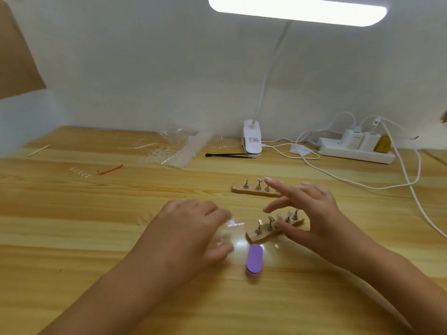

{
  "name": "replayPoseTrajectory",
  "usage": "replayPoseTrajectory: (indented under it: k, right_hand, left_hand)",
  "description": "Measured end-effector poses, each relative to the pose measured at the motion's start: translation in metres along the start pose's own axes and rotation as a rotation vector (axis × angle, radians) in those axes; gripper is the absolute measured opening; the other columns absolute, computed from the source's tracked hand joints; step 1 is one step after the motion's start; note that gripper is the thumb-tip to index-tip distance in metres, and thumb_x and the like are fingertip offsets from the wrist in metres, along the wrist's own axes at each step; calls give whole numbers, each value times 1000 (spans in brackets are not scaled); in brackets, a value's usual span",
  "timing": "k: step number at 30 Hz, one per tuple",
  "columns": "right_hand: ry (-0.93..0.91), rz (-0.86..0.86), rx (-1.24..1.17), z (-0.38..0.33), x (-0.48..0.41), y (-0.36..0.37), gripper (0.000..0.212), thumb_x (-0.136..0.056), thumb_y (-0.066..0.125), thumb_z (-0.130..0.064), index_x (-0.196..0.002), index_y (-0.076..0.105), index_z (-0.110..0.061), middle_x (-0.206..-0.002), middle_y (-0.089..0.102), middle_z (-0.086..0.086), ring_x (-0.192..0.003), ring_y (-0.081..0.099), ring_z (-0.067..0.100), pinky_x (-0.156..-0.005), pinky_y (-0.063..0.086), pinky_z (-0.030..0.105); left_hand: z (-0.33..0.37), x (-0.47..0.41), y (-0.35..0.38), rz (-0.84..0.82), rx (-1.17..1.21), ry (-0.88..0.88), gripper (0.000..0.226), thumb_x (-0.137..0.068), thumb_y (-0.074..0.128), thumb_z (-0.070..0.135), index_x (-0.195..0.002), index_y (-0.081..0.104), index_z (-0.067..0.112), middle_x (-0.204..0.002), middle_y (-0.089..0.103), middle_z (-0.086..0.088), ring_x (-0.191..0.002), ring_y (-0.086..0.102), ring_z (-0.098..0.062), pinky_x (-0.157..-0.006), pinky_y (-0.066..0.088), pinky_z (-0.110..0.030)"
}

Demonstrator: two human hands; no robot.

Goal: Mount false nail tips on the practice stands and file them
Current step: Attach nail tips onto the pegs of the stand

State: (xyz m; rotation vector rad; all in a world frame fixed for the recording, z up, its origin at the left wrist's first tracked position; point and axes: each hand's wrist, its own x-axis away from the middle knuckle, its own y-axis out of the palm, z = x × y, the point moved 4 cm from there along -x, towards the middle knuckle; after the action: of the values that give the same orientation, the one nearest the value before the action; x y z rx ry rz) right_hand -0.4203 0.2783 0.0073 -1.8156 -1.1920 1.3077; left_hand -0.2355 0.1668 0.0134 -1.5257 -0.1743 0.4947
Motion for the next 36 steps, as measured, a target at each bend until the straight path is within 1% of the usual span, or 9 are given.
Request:
replayPoseTrajectory:
  k: [2,5,13,19,22,27,31,33,36]
  right_hand:
    - [-13,6,20,0,0,2,69,-84,63,-30,-142,29,-46,-107,61,-31,-122,43,-6,-116,4,20]
    - [-22,31,50,0,0,5,75,-85,69,-21,-143,28,-44,-103,60,-28,-121,44,-7,-116,5,22]
    - [4,59,18,0,-1,11,80,-83,74,-15,-142,28,-41,-98,56,-25,-111,42,-3,-110,13,24]
    - [-191,101,230,0,-3,13,80,-77,81,-14,-143,37,-28,-92,64,-11,-99,46,7,-103,30,33]
    - [-351,121,419,-7,0,14,64,-86,64,-28,-142,34,-23,-92,66,-10,-97,50,12,-105,29,36]
    - [-106,292,-68,-13,1,2,70,-85,66,-37,-145,31,-31,-91,62,-18,-105,55,4,-110,27,44]
    - [30,418,-377,-21,3,-6,77,-79,73,-34,-144,31,-43,-90,65,-12,-102,63,20,-108,35,51]
    - [9,434,-440,-32,4,-6,75,-81,74,-33,-144,32,-42,-89,65,-9,-99,65,20,-106,36,51]
    - [-27,411,-456,-44,6,0,73,-81,70,-37,-144,33,-42,-90,64,-9,-100,64,21,-107,37,45]
  left_hand:
    - [-4,1,16,-115,7,-23,77,-77,34,82,-144,33,45,-144,35,29,-135,30,2,-115,12,-29]
    - [-4,1,17,-45,81,-13,95,-64,17,93,-145,33,46,-147,31,32,-137,20,6,-116,0,-26]
    - [12,-4,36,-72,232,136,78,-81,11,78,-140,48,42,-146,39,33,-144,11,6,-120,-6,-31]
    - [16,-6,37,30,184,192,67,-91,21,68,-123,68,34,-131,58,28,-140,33,-2,-121,7,-52]
    - [18,-6,37,67,171,184,63,-94,22,65,-117,71,33,-121,63,28,-135,38,0,-121,3,-55]
    - [15,-6,34,107,221,158,69,-88,17,75,-118,69,40,-126,55,32,-142,17,9,-118,-19,-44]
    - [9,-3,22,323,602,19,44,-85,46,69,-107,73,41,-117,56,27,-128,43,4,-114,20,-18]
    - [12,-3,21,210,1048,-73,31,-82,61,61,-106,73,44,-113,65,22,-113,58,1,-94,42,-12]
    - [23,-3,25,35,1454,-95,26,-80,69,49,-103,75,40,-100,75,12,-94,69,-1,-78,50,-12]
